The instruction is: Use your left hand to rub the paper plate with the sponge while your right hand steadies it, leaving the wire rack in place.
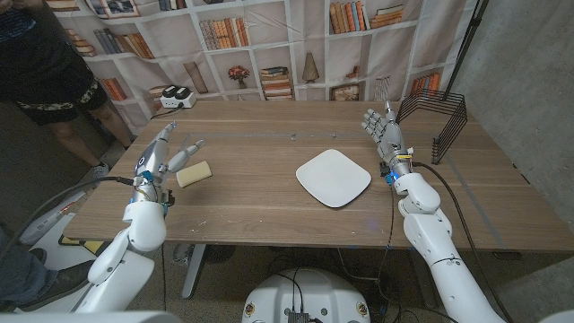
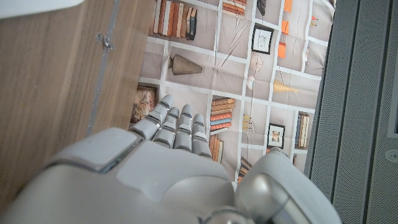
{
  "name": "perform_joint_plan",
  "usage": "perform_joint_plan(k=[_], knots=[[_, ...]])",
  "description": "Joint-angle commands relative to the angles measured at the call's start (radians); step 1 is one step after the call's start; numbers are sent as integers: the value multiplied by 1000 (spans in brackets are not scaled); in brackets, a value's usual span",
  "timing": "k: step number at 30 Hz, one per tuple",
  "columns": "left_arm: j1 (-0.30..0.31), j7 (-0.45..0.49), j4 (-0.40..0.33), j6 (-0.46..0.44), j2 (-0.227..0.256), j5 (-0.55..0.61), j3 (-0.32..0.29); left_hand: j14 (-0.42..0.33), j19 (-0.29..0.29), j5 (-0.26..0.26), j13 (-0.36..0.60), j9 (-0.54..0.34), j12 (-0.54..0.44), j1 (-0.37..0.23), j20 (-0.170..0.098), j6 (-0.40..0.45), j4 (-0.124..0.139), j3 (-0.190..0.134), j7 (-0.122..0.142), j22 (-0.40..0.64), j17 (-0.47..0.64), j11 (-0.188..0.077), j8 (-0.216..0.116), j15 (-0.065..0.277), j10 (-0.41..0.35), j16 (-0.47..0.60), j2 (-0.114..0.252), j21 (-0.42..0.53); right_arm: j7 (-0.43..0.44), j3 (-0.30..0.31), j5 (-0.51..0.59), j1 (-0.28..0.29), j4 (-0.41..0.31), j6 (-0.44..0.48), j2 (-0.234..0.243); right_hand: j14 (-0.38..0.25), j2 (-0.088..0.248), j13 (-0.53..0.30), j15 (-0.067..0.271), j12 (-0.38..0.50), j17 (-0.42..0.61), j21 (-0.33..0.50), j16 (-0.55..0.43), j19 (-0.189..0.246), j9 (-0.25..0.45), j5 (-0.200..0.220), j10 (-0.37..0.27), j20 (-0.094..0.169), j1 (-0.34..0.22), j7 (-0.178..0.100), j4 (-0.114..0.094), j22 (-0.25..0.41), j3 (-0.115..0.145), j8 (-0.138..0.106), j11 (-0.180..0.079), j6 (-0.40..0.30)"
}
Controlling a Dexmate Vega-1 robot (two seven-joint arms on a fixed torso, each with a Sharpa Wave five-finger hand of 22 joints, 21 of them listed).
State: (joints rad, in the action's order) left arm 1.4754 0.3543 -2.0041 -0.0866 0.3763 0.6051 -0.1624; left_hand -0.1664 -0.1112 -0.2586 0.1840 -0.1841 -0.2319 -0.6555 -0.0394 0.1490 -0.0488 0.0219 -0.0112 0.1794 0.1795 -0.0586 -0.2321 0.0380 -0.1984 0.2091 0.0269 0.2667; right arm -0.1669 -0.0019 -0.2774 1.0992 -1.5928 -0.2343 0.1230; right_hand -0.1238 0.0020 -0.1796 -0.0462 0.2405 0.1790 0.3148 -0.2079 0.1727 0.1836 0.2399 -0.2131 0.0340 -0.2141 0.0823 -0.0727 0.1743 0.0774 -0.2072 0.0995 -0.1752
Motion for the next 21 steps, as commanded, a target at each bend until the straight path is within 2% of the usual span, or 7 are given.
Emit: perform_joint_plan(k=[1,16,18,21], knots=[[23,-28,-61,-136,30,121,15,-20,-21,4,2,-2,-5,-13,-17,22,-9,-1,-2,5,2,4,-8,7,-21,3,0,-1,-3,-1,-5,2,6,-13,-10,-11,-1,-4,2,3,4,-6,1,7,3,-5,-3,28,-13,0,4,5,3,-4,0,-6],[19,-153,-109,-281,83,224,46,-74,-67,8,3,-4,-10,-48,0,79,-23,-5,-3,6,3,3,-14,4,-81,8,9,6,-3,-7,-7,-15,25,0,-19,-13,3,-4,0,1,4,-11,4,8,3,-7,-5,27,-16,-1,6,5,4,-2,0,-7],[18,-167,-114,-292,88,230,49,-82,-71,8,4,-4,-10,-58,3,82,-28,-7,-8,6,3,-5,-13,5,-87,9,10,6,-3,-7,-7,-17,27,2,-19,-13,4,-4,1,1,4,-11,5,9,3,-7,-6,27,-16,-1,6,5,4,-2,1,-8],[7,-189,-126,-369,103,321,87,-84,-73,8,4,-4,-6,-73,7,82,-36,-10,-8,7,2,6,-10,3,-87,7,11,5,-6,-6,-6,-23,35,-2,-17,-13,4,-4,1,0,5,-13,5,9,3,-8,-5,26,-17,0,7,5,4,0,-1,-5]])
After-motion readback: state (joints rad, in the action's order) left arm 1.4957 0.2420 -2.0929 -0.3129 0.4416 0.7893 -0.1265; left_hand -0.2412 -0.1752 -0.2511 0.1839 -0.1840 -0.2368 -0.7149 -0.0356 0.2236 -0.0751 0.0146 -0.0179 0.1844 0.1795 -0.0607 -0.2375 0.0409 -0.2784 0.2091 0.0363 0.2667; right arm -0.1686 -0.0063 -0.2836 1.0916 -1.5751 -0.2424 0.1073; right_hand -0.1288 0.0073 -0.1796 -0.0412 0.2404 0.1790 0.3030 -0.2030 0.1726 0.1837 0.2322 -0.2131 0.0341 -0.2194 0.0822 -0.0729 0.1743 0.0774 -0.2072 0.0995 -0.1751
